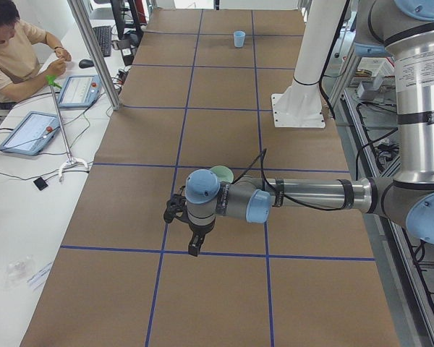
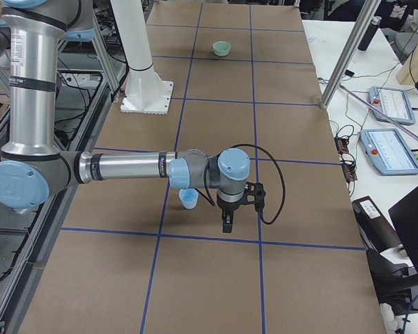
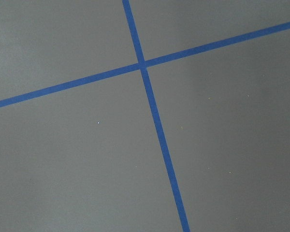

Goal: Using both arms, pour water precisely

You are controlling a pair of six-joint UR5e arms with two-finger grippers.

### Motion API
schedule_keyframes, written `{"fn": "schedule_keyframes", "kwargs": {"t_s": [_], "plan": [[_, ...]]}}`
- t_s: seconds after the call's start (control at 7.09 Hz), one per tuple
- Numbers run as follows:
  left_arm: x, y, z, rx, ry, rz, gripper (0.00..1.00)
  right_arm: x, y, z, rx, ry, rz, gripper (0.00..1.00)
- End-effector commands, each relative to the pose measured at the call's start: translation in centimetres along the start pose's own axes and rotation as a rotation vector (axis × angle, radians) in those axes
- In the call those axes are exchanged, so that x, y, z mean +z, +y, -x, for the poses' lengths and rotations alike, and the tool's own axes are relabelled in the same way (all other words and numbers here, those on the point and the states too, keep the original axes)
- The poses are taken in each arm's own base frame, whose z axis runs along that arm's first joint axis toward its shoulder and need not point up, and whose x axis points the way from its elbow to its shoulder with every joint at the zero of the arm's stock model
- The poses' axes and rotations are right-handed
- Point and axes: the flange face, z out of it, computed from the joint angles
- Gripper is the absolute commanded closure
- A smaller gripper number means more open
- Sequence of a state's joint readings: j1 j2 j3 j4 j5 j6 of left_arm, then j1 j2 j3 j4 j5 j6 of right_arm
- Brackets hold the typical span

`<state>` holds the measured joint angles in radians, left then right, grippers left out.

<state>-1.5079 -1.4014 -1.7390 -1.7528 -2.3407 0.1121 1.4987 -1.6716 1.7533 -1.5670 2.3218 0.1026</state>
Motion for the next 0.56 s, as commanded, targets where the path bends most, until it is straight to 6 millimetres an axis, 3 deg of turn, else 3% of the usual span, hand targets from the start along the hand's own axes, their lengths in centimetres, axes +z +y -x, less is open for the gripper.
{"fn": "schedule_keyframes", "kwargs": {"t_s": [0.0,0.14,0.42], "plan": [[-1.2,-1.2,-1.1,0.023,0.0,-0.029,0.0,-1.7,-2.1,1.8,-0.048,-0.005,-0.056,0.0],[-1.8,-2.3,-1.5,0.036,-0.003,-0.044,0.0,-3.0,-3.5,2.9,-0.092,0.002,-0.108,0.0],[-3.8,-5.0,-3.2,0.089,-0.006,-0.098,0.0,-3.4,-3.8,3.3,-0.107,0.003,-0.125,0.0]]}}
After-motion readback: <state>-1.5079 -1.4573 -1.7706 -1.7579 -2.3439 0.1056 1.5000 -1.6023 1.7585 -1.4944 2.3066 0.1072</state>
